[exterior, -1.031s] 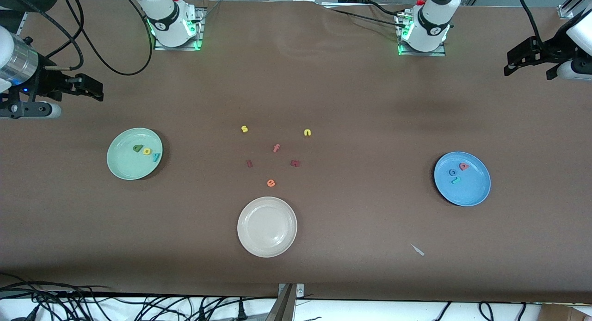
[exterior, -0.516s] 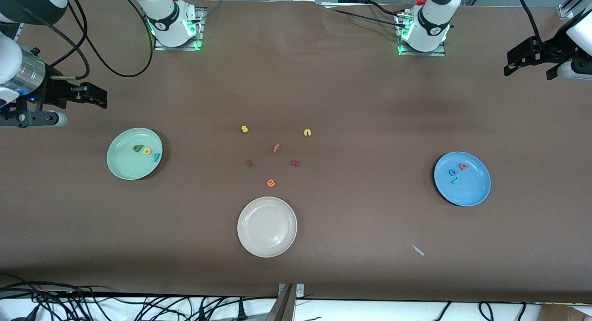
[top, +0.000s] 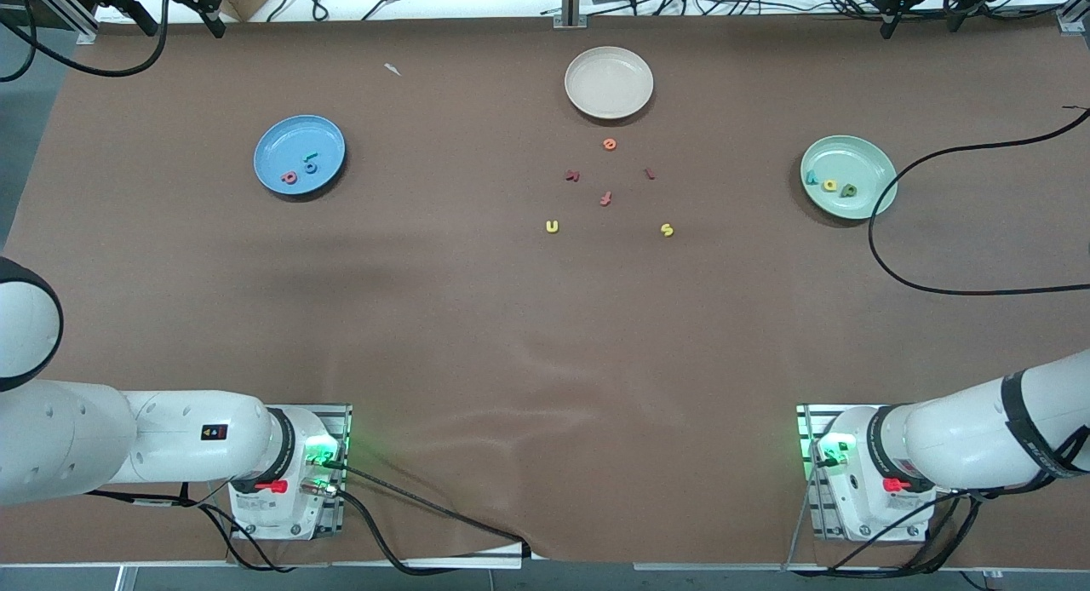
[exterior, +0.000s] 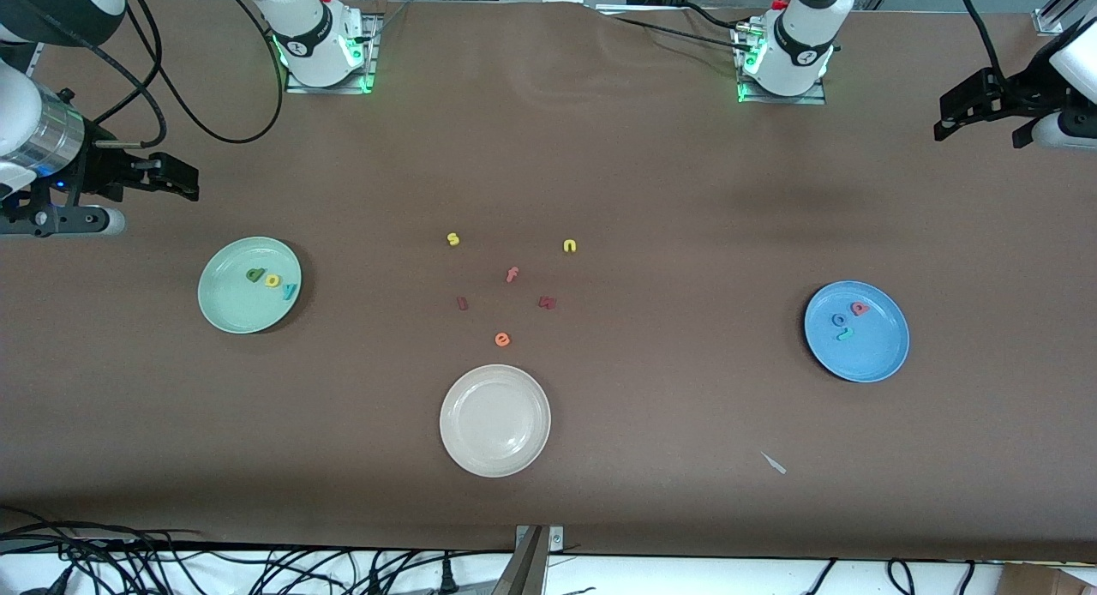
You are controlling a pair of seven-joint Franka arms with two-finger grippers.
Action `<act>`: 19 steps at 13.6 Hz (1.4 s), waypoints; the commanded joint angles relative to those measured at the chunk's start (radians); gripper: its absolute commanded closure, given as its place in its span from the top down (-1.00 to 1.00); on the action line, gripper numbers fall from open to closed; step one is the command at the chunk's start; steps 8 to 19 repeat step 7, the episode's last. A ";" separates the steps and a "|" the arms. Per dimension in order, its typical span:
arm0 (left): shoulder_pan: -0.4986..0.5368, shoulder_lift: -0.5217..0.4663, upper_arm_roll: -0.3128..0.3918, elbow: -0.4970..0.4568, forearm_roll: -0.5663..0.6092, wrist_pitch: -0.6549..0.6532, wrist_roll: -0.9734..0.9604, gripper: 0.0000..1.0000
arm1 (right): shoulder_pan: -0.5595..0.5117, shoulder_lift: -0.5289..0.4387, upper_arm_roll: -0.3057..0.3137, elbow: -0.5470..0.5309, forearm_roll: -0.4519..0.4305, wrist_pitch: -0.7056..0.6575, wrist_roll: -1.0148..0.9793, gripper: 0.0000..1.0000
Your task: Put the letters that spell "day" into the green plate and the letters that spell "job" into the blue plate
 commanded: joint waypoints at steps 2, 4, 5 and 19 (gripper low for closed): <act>-0.004 0.014 -0.004 0.032 0.033 -0.022 -0.006 1.00 | -0.006 -0.006 0.006 0.003 -0.001 -0.002 -0.006 1.00; -0.008 0.014 -0.004 0.032 0.033 -0.022 -0.006 1.00 | -0.006 -0.006 0.006 0.003 -0.001 -0.002 -0.007 1.00; -0.012 0.014 -0.004 0.032 0.035 -0.022 -0.007 1.00 | -0.006 -0.006 0.006 0.003 -0.001 -0.002 -0.009 1.00; -0.012 0.014 -0.006 0.032 0.035 -0.022 -0.006 1.00 | -0.006 -0.006 0.005 0.003 -0.001 -0.003 -0.009 1.00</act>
